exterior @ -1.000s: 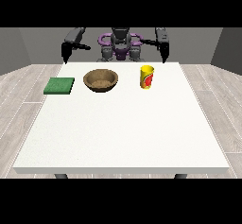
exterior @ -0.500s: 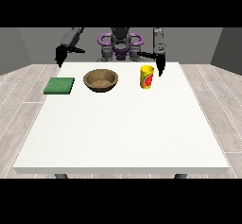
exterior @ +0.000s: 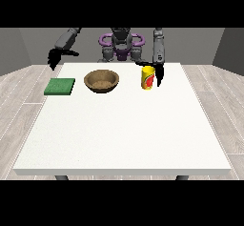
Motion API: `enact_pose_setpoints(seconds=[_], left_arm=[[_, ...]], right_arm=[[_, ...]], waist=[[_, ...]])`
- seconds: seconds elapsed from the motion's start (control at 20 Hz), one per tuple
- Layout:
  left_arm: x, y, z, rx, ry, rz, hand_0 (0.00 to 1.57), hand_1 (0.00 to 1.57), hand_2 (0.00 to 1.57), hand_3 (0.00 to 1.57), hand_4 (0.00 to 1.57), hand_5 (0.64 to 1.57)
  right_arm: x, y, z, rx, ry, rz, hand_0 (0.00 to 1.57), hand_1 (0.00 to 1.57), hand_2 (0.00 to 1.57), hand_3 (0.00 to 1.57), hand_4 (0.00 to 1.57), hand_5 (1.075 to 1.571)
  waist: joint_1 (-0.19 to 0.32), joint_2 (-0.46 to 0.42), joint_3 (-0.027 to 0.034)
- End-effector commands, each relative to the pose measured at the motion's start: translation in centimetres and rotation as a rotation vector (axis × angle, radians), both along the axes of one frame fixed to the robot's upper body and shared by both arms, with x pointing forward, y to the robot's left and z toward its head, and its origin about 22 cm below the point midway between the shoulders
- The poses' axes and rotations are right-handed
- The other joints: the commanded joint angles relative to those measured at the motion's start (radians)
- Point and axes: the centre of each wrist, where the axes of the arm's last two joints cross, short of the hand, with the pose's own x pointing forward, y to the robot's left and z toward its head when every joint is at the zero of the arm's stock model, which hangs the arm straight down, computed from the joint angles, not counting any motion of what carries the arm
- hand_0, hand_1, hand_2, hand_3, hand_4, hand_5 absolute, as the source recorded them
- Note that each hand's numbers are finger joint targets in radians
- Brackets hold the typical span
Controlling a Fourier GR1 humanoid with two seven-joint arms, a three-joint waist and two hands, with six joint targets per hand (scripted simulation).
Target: Pick the cup and pour the ball into the bowl, then pick the bowl and place it on the pad
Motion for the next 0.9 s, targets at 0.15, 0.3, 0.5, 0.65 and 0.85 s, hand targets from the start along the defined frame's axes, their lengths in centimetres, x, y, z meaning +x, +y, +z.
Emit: enact_pose_setpoints(seconds=[0.15, 0.3, 0.5, 0.65, 0.85], left_arm=[[0.0, 2.1, -1.0, 0.291, -0.015, 0.181, 1.29, 1.29, 1.57, 1.57, 0.79, 1.524], [0.3, 2.2, -1.0, 0.36, -0.075, 0.244, 1.31, 1.31, 1.57, 1.57, 0.82, 1.514], [1.0, -1.2, -1.9, 0.334, -0.035, 0.297, 1.34, 1.34, 1.57, 1.57, 0.87, 1.506], [2.4, -0.5, -0.1, 0.393, -0.048, 0.293, 1.35, 1.35, 1.57, 1.57, 0.9, 1.507], [1.5, -3.4, 0.1, 0.537, 0.004, 0.203, 1.35, 1.35, 1.57, 1.57, 0.99, 1.532]], right_arm=[[0.9, 0.8, 1.0, -0.004, -0.018, 0.031, 0.0, 0.0, 0.0, 0.0, 0.0, 1.562], [1.1, -1.4, 2.3, 0.007, -0.085, 0.035, 0.0, 0.0, 0.0, 0.0, 0.0, 1.559], [0.8, -1.9, 3.1, -0.003, -0.092, 0.078, 0.0, 0.0, 0.0, 0.0, 0.0, 1.556], [0.8, -4.5, 3.3, -0.022, -0.072, 0.028, 0.0, 0.0, 0.0, 0.0, 0.0, 1.555], [-1.0, -6.9, -1.0, 0.006, 0.091, -0.083, 0.0, 0.0, 0.0, 0.0, 0.0, 1.556]], waist=[[-0.054, 0.017, 0.0003], [-0.078, 0.081, -0.0001], [-0.139, 0.078, -0.0005], [-0.095, 0.053, 0.0002], [0.027, -0.113, 0.0026]])
